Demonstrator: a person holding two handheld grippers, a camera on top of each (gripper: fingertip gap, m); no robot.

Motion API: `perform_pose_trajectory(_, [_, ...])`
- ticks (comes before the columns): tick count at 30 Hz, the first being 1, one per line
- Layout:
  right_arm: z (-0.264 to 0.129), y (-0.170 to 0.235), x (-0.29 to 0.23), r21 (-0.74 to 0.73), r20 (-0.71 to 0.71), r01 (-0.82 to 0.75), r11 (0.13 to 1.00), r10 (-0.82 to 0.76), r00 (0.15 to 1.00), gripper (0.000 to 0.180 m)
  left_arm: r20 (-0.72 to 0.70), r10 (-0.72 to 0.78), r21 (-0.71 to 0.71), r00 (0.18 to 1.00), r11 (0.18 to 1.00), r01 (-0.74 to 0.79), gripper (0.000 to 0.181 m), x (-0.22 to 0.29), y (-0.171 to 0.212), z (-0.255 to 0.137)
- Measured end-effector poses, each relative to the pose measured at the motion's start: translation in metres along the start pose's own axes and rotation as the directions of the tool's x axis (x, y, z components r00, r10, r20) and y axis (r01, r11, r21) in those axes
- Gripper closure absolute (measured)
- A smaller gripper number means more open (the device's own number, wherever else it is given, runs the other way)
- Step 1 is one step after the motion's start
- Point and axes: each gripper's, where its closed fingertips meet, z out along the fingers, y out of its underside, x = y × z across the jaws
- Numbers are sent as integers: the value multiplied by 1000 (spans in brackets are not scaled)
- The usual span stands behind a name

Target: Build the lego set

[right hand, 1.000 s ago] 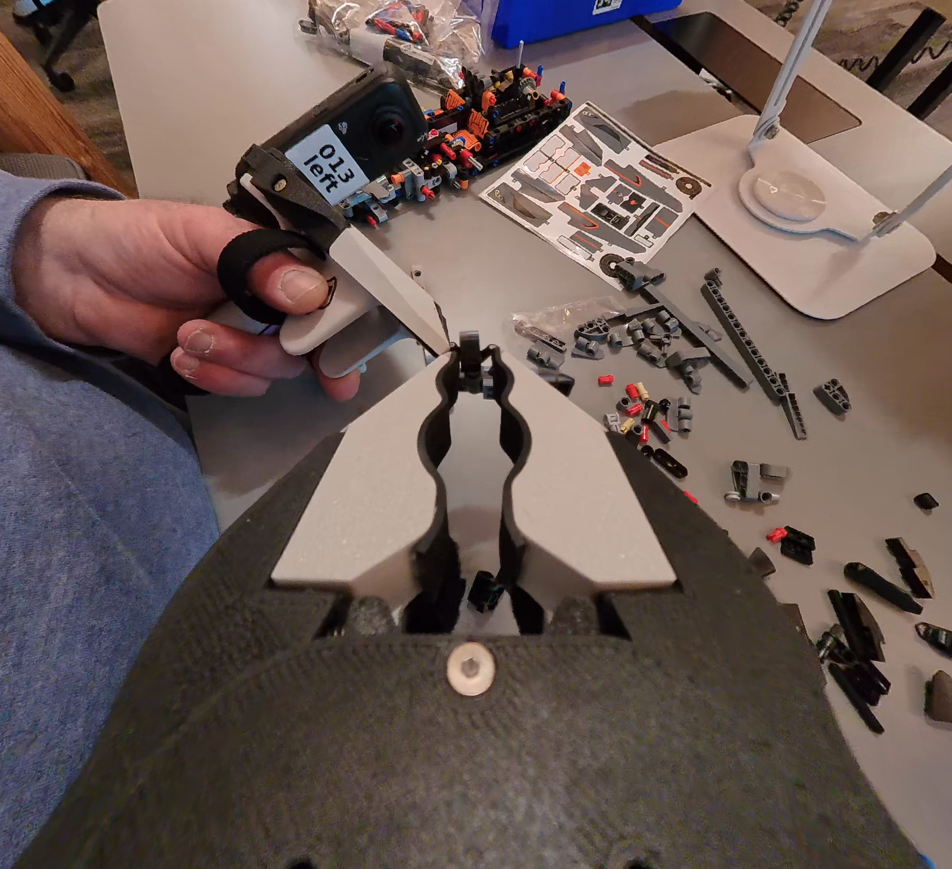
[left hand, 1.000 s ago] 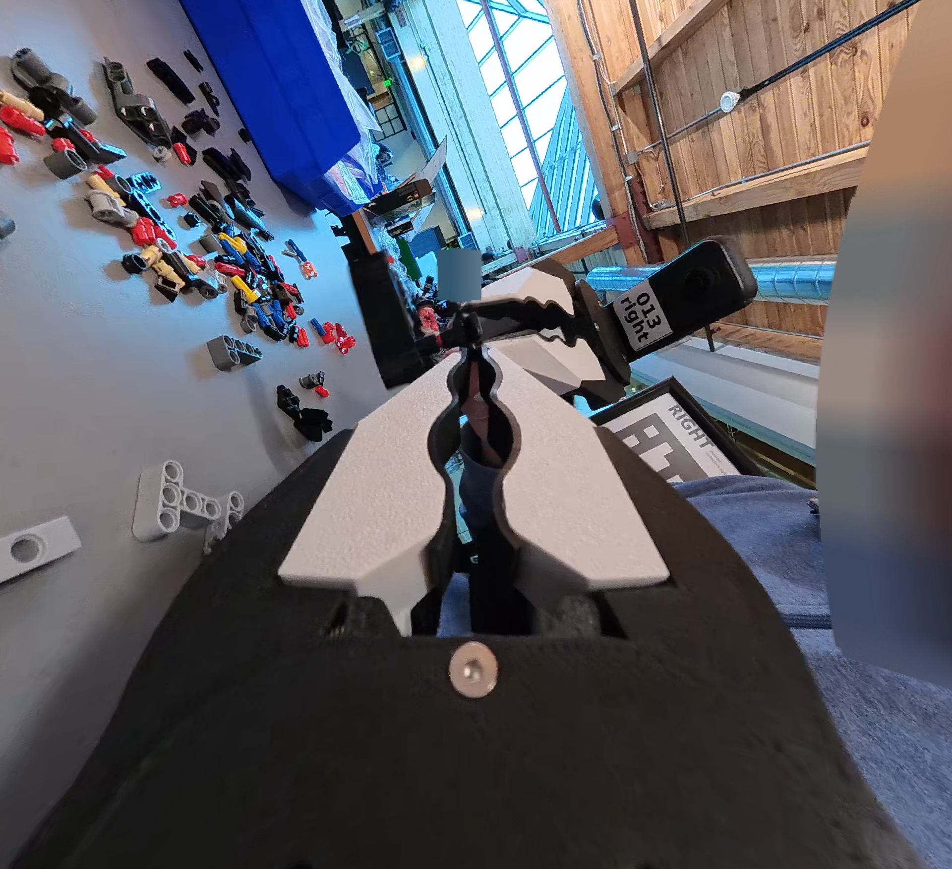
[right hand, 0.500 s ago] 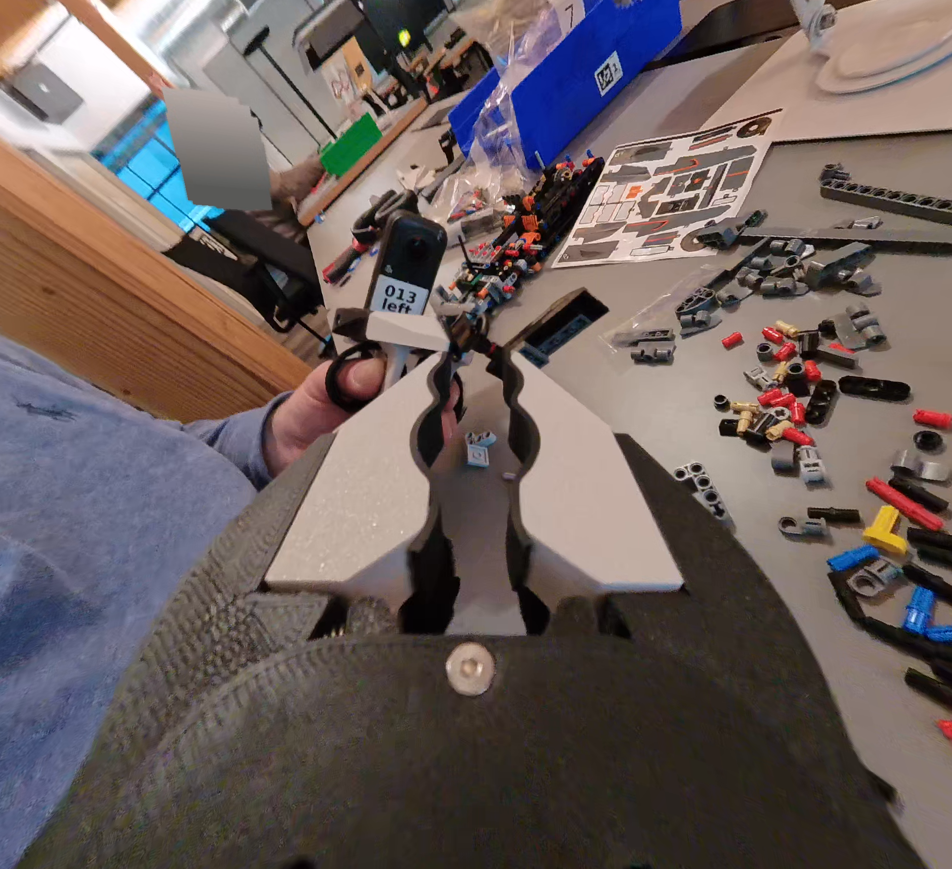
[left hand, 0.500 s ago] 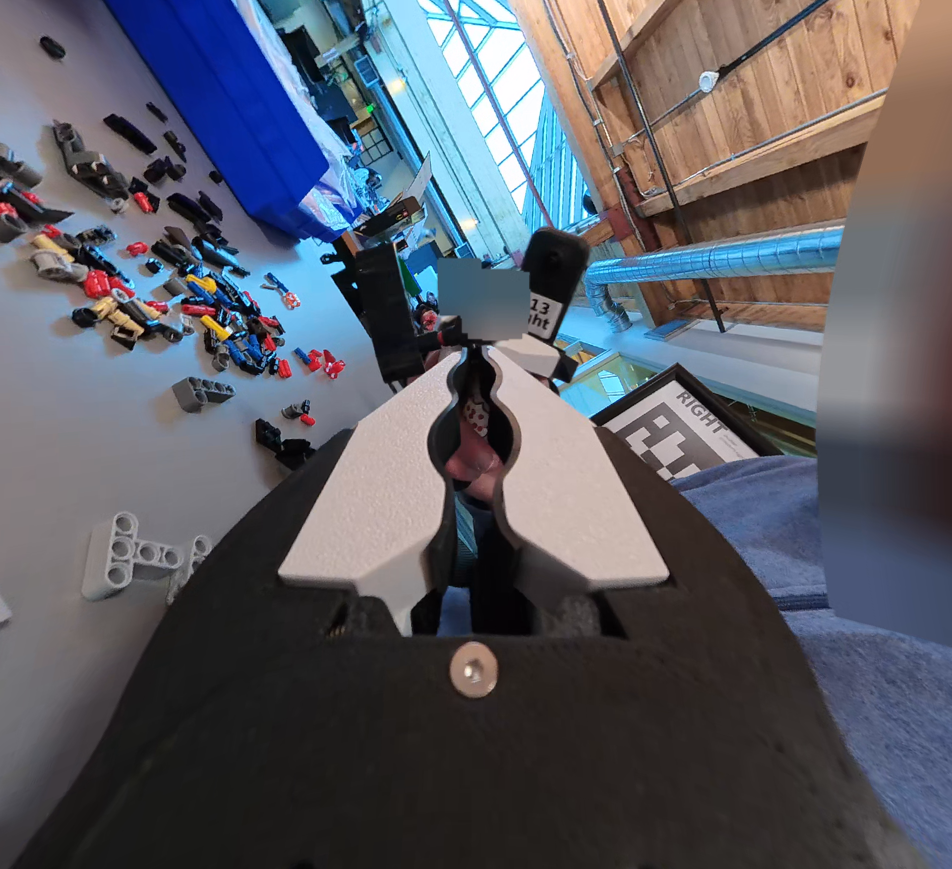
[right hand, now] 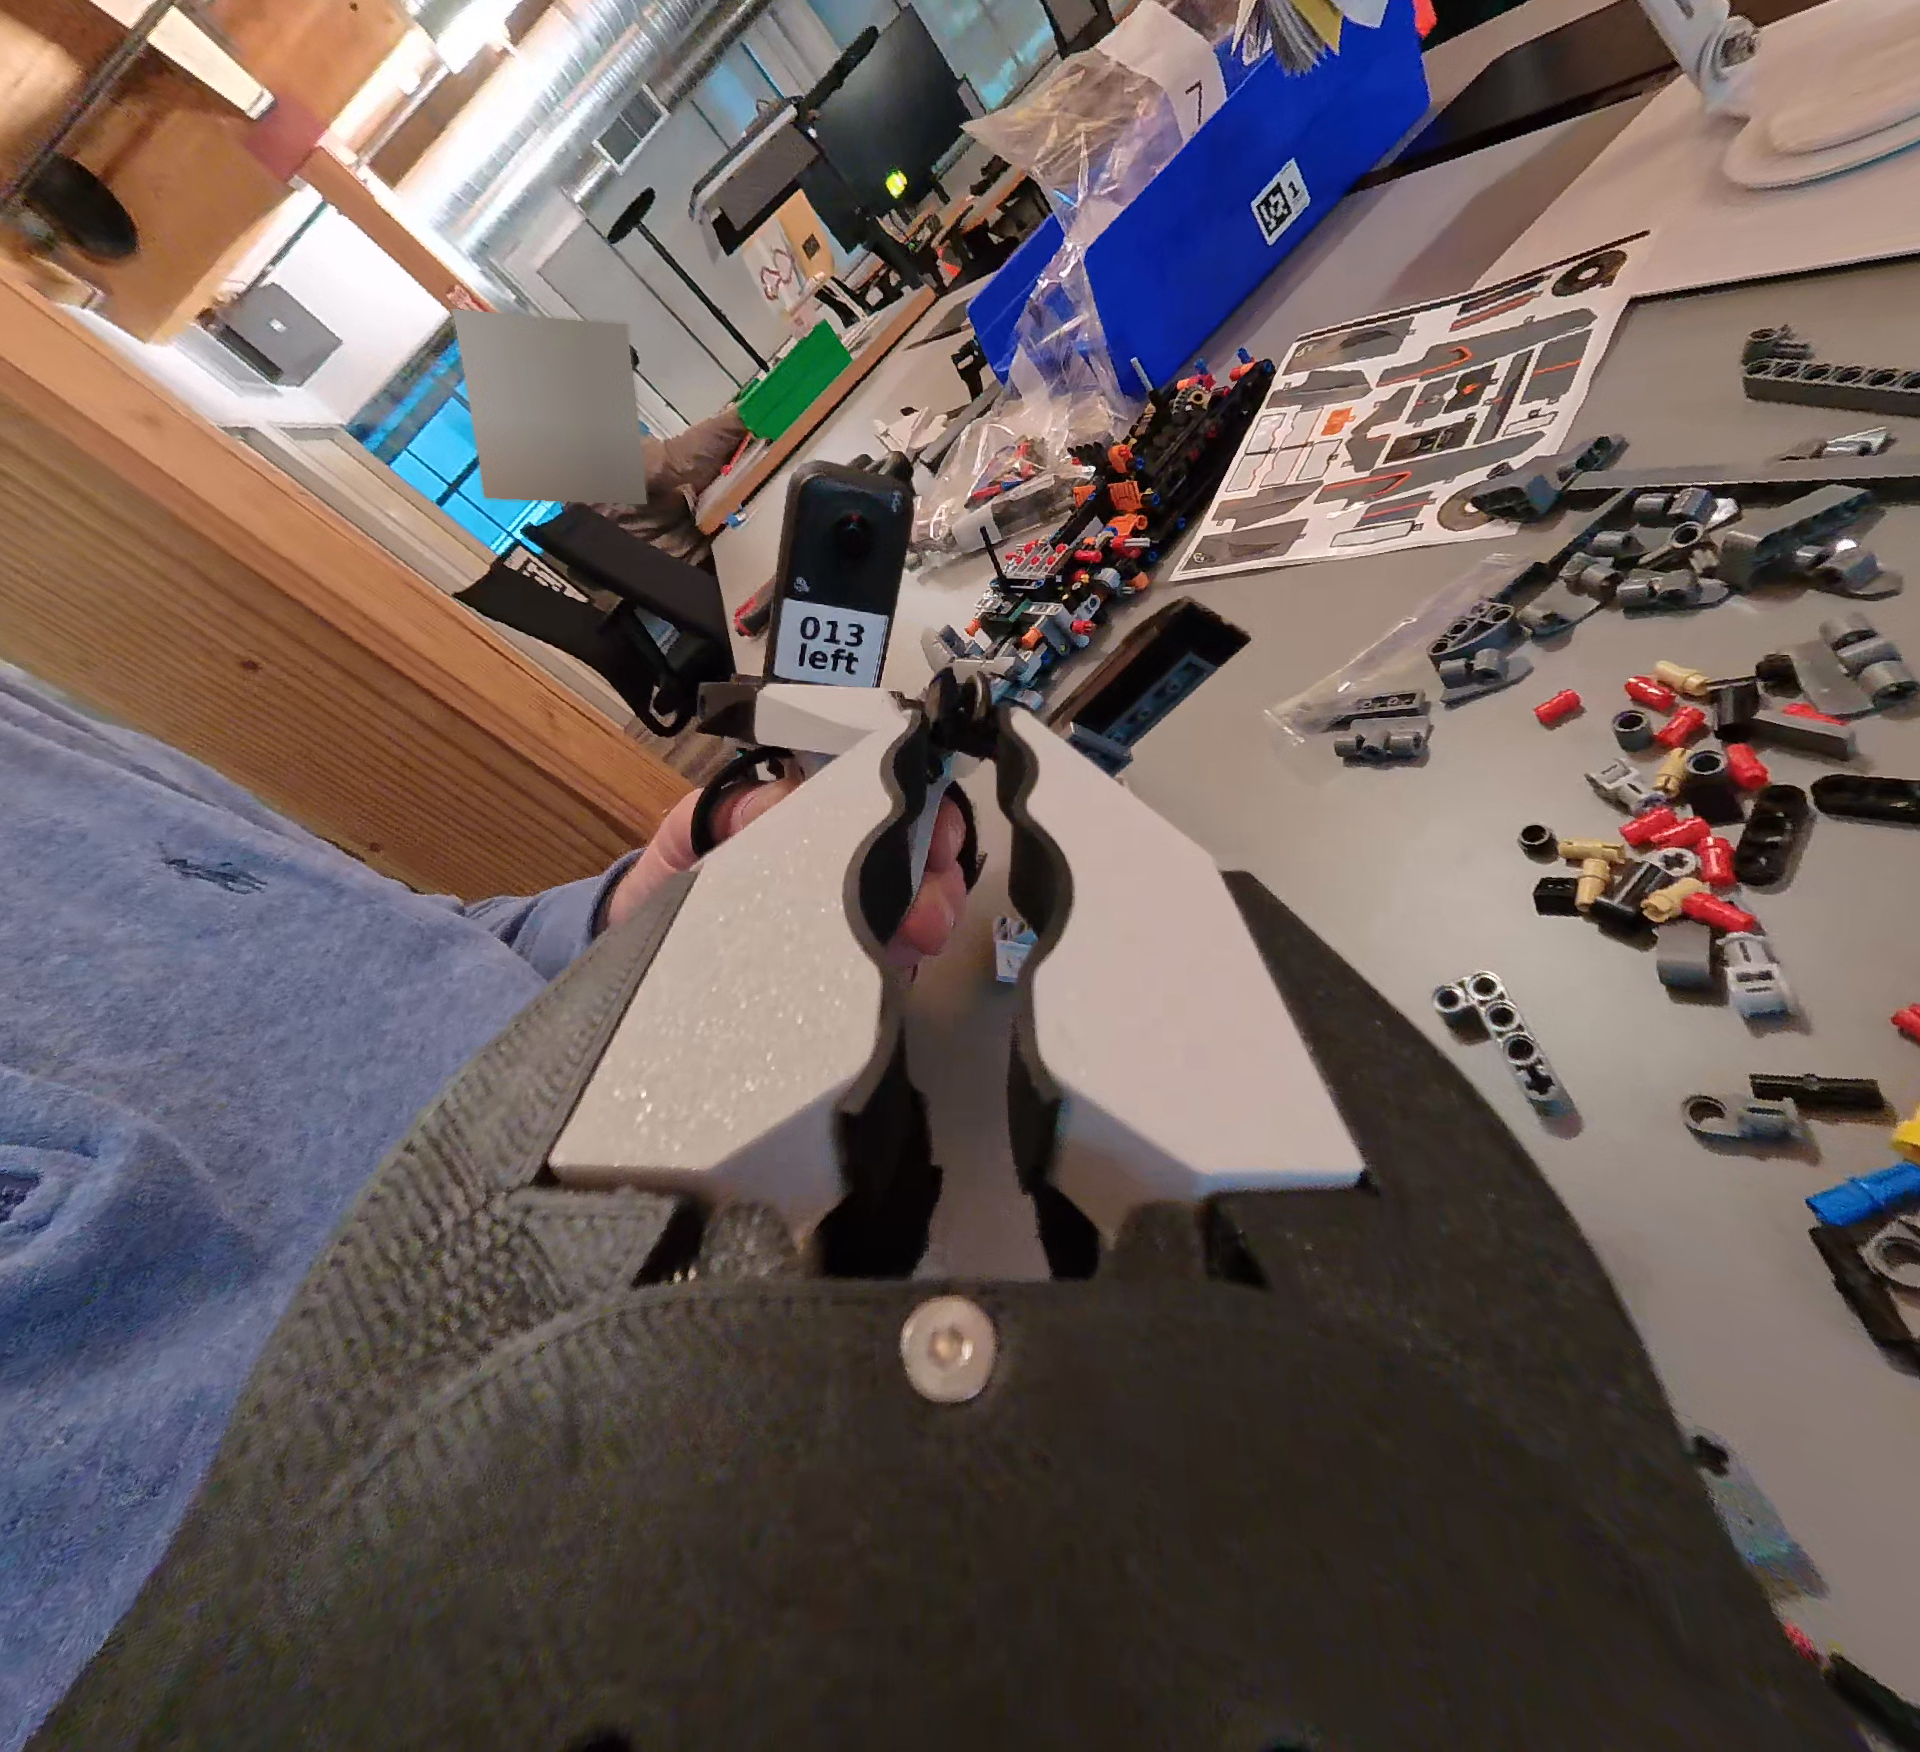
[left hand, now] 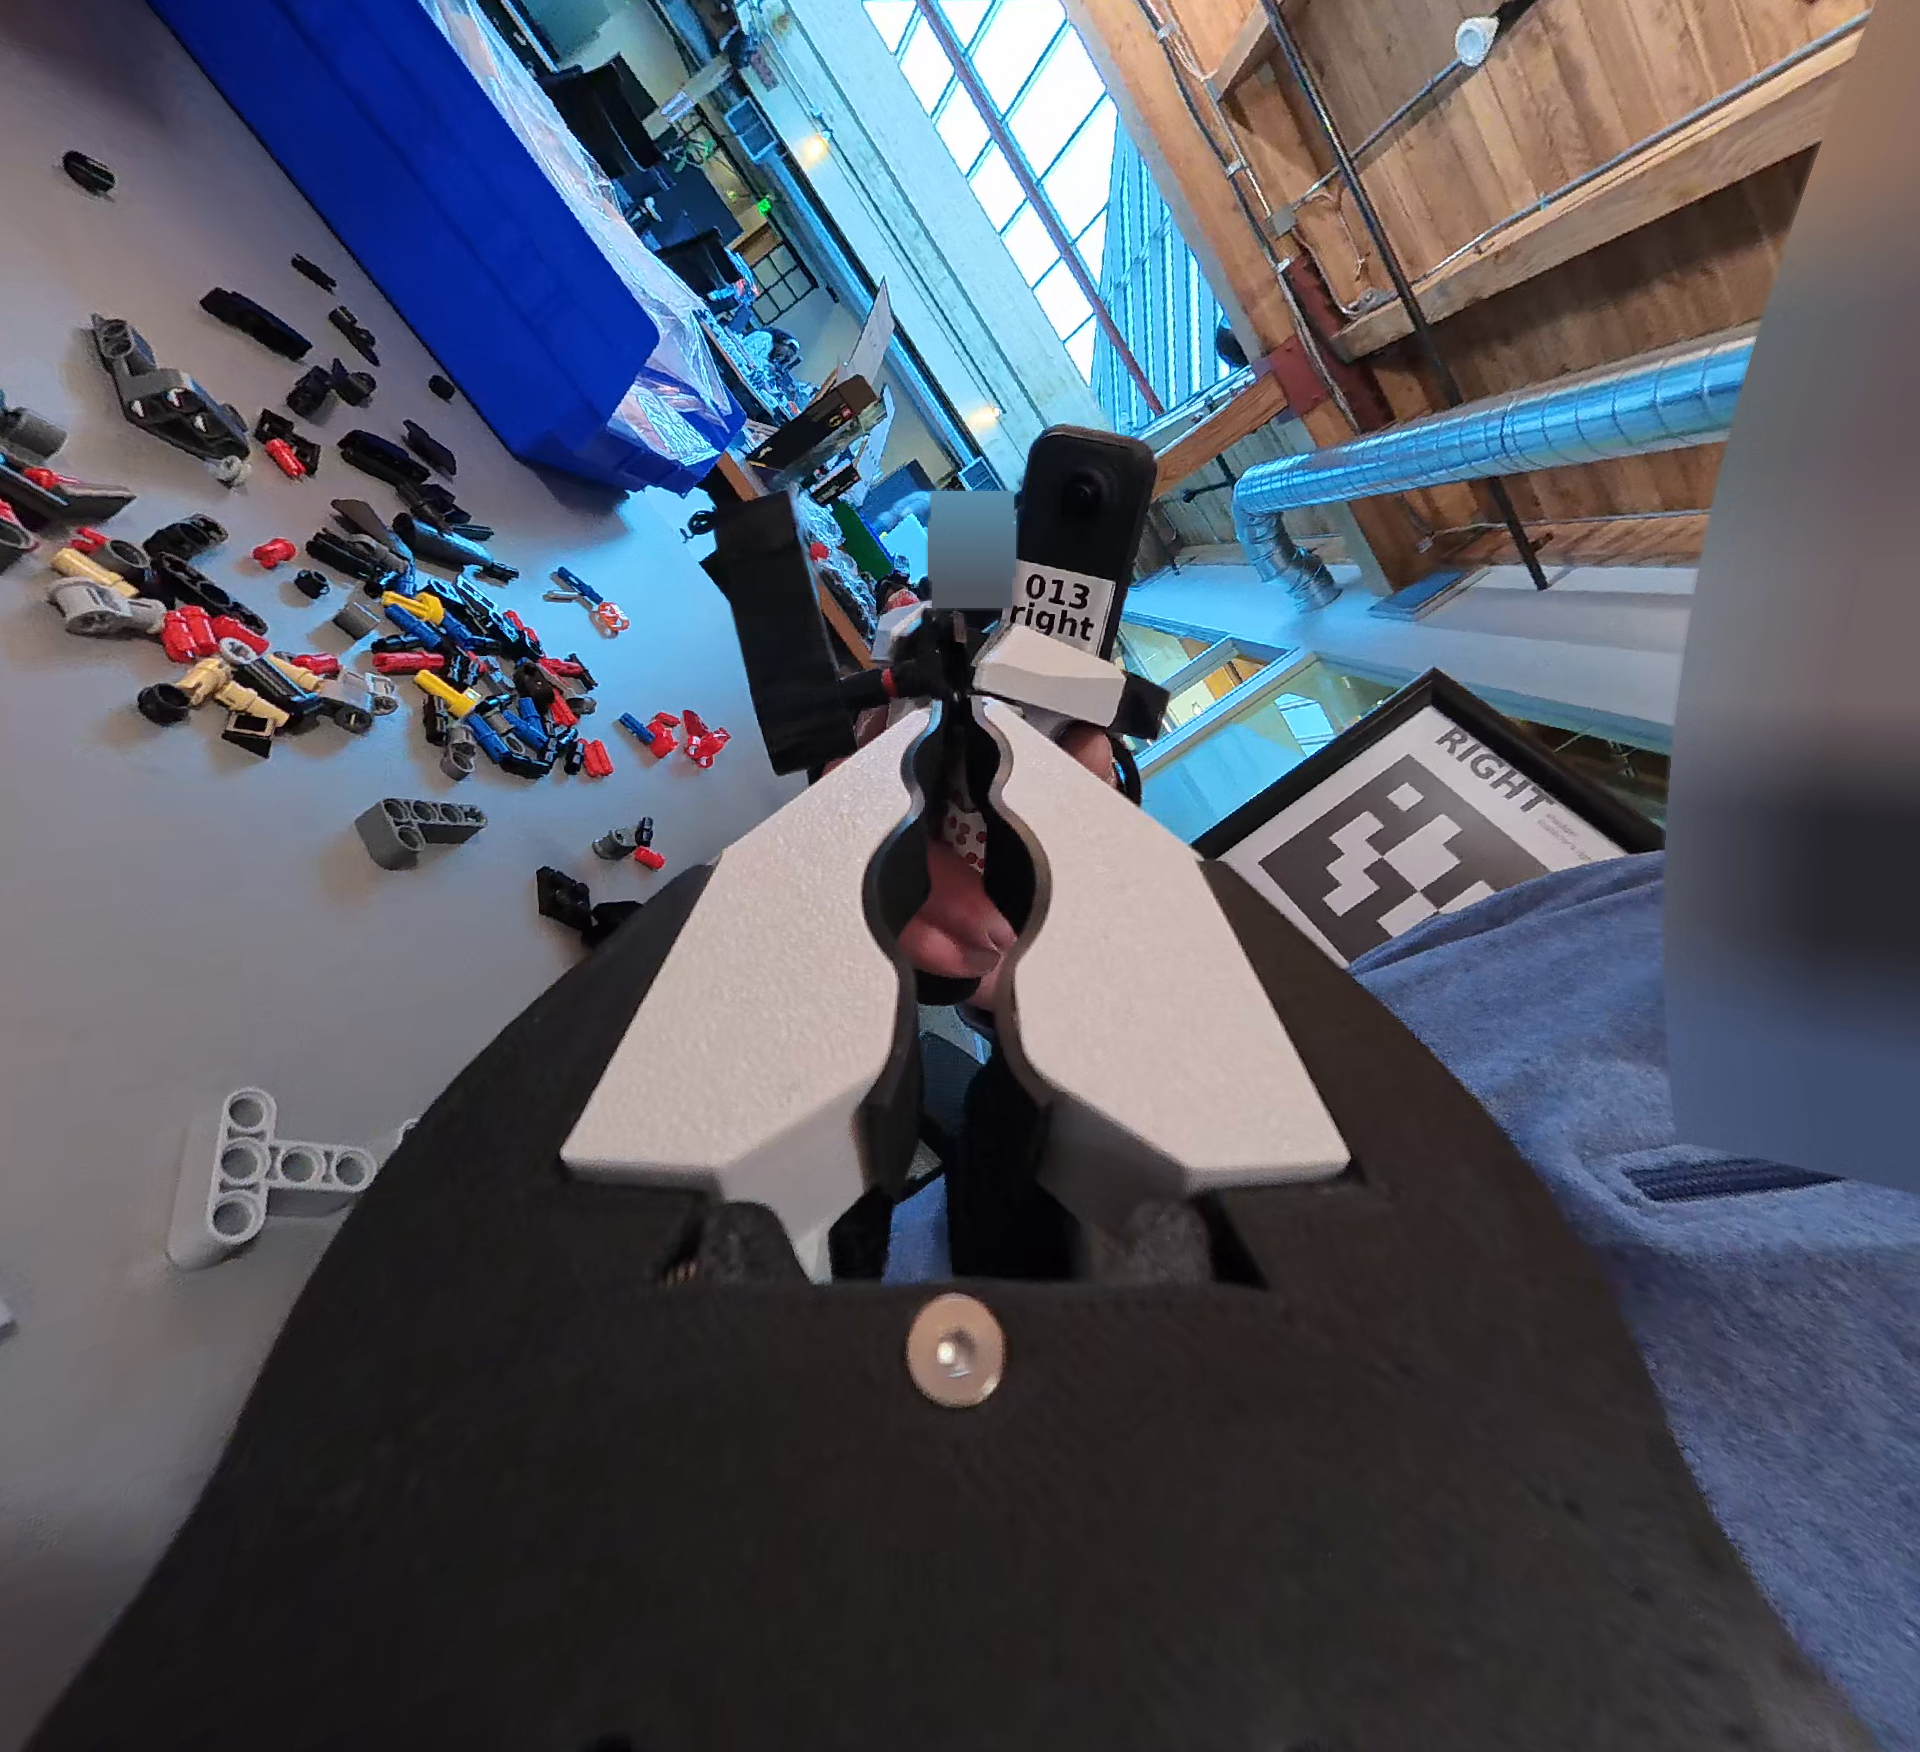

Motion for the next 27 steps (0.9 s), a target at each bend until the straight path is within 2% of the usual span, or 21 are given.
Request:
perform_pose_trajectory(11, [1,-3,-5,-4,56,-1,1000,1,998,173,40,83,-72,996,994,-80,181,4,-1,-1])
perform_pose_trajectory(19, [3,-22,-30,-11,135,62,998,-60,989,173,6,221,-172,975,961,-217,180,31,-14,-2])
perform_pose_trajectory(27, [1,-35,-54,-19,230,64,998,-58,972,174,-32,320,-234,947,918,-319,180,57,-20,-3])
